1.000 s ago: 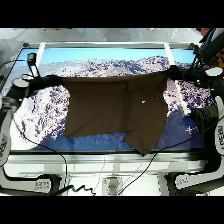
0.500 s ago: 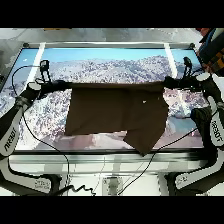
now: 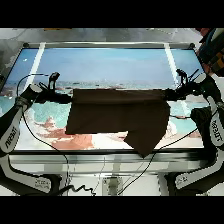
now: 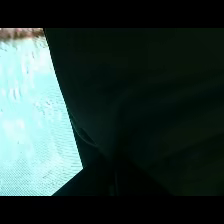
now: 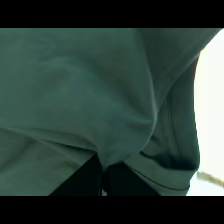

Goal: Fold the clothes and pants, and hang the long-sleeved shirts on hangers.

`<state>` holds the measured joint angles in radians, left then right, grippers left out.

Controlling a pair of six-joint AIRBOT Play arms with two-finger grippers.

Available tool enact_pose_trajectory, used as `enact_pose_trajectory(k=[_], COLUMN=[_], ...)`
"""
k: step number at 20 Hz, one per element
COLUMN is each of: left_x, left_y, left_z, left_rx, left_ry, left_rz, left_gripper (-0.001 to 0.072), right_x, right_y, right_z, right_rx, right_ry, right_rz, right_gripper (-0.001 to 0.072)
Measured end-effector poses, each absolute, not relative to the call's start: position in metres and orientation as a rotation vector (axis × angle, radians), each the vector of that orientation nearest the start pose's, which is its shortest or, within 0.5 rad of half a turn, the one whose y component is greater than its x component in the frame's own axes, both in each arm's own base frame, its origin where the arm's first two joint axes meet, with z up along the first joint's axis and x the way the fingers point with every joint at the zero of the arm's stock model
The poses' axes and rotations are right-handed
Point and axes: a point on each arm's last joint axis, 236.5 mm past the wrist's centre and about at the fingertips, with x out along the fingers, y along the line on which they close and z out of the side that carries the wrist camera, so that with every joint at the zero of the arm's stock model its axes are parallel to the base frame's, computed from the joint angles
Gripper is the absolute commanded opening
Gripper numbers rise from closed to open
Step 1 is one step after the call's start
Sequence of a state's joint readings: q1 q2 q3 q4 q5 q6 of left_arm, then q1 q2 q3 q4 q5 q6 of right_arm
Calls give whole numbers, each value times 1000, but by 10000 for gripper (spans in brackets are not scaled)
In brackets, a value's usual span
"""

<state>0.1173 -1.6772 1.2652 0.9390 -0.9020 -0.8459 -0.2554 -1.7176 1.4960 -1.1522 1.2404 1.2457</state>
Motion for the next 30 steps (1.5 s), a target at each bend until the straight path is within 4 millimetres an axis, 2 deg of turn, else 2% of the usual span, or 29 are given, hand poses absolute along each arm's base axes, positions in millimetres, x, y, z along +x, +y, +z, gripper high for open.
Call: enact_pose_trajectory(k=[1, 2, 3, 6, 8, 9, 11, 13, 16, 18, 21, 23, 26, 27, 28, 30], left_x=[474, 471, 470, 467, 468, 468, 465, 454, 430, 417, 406, 402, 399, 399, 399, 399], left_y=[-56, -56, -57, -60, -57, -55, -48, -44, -43, -45, -47, -47, -48, -48, -48, -48], left_z=[-78, -80, -80, -70, -51, -39, -10, 19, 45, 52, 55, 55, 54, 54, 53, 50], left_rx=[-103, -105, -116, -127, -120, -117, -105, -96, -90, -90, -93, -95, -98, -100, -100, -104], left_ry=[1115, 1130, 1140, 1144, 1120, 1104, 1067, 1046, 1062, 1086, 1112, 1124, 1134, 1138, 1140, 1147], left_rz=[-487, -488, -487, -495, -497, -496, -494, -505, -545, -570, -592, -601, -609, -611, -611, -613], left_gripper=[381, 713, 691, 691, 690, 688, 688, 687, 688, 688, 688, 688, 688, 688, 687, 688], right_x=[457, 455, 454, 449, 441, 434, 412, 382, 330, 294, 245, 221, 200, 196, 193, 191], right_y=[-27, -28, -29, -35, -48, -57, -72, -88, -92, -80, -43, -20, 12, 21, 27, 35], right_z=[-48, -49, -50, -49, -46, -44, -38, -34, -34, -37, -50, -65, -88, -95, -101, -109], right_rx=[318, 323, 330, 337, 334, 331, 350, 393, 493, 550, 629, 685, 801, 839, 862, 893], right_ry=[1346, 1358, 1364, 1380, 1402, 1417, 1473, 1534, 1601, 1627, 1633, 1621, 1592, 1578, 1566, 1535], right_rz=[221, 208, 199, 170, 140, 120, 95, 62, 38, 56, 105, 115, 121, 121, 119, 119], right_gripper=[208, 504, 551, 540, 399, 383, 386, 386, 385, 382, 376, 375, 374, 361, 297, 294])
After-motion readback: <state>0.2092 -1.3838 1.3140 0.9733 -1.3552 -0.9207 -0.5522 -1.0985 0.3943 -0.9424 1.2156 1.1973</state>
